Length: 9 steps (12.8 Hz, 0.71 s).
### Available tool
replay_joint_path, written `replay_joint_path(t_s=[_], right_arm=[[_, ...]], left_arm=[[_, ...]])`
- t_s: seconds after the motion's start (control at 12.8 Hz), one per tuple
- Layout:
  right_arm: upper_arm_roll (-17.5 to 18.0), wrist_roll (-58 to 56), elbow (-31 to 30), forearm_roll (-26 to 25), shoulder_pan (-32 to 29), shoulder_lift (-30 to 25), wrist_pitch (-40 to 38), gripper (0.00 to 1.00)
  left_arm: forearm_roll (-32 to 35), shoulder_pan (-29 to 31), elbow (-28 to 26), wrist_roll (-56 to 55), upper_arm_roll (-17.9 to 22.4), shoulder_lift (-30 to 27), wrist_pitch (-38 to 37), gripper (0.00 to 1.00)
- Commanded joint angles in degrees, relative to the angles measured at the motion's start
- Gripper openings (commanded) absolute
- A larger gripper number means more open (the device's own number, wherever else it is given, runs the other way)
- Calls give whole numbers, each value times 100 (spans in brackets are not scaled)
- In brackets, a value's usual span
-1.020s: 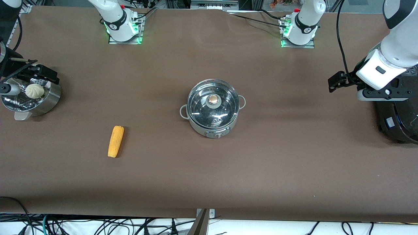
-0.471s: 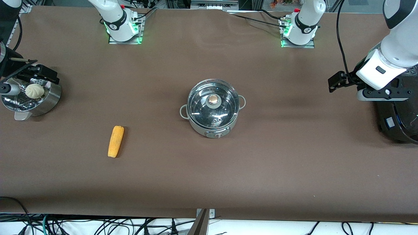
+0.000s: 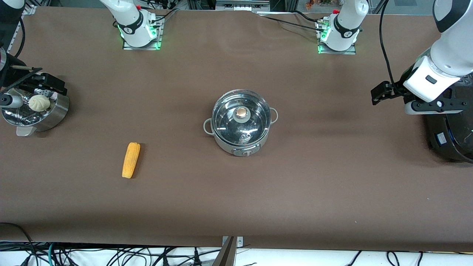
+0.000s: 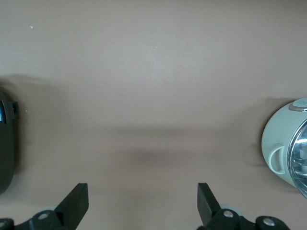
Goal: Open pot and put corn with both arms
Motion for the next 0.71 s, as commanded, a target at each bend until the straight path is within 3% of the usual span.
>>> replay_joint_path(t_s=[0.0,0.63], right_arm=[[43,-36,157,14,-32,184,-48,100],[78,-97,140,75,-23,544,189,100]], left_arm=[[-97,-90,99,-55,46,-8,-114,100],[-124,-230,107,-56,-103,220,-412,100]])
